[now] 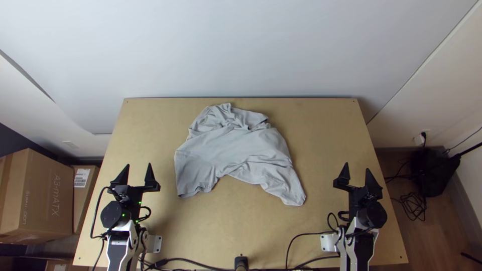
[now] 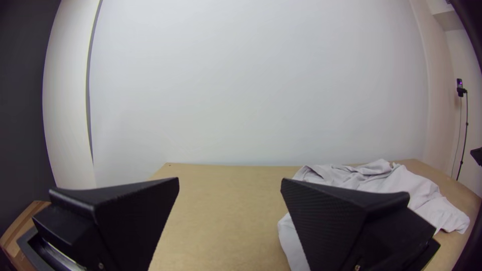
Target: Fold the t-shirt
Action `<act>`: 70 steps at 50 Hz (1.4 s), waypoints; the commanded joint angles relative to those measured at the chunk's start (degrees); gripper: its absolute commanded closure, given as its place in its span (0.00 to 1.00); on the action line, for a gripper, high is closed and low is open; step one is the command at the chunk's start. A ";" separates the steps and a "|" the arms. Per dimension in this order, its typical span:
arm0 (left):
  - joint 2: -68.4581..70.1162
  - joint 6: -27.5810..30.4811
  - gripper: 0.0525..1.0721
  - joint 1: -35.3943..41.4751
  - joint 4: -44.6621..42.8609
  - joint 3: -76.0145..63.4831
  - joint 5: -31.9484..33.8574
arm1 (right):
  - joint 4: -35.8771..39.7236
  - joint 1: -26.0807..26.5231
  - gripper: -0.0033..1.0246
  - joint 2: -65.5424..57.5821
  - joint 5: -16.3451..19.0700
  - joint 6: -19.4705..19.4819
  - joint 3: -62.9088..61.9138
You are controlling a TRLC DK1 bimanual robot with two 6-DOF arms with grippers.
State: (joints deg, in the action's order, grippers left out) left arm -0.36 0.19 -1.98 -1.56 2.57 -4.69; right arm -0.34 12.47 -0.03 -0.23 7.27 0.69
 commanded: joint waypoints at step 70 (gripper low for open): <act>-66.52 -16.97 0.04 9.71 25.38 54.21 2.93 | 49.47 -14.40 0.04 -51.03 6.56 14.09 67.87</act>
State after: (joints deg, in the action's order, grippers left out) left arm -62.78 -12.16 7.70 20.53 52.36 -2.13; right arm 45.78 0.38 -51.00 4.60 14.92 67.64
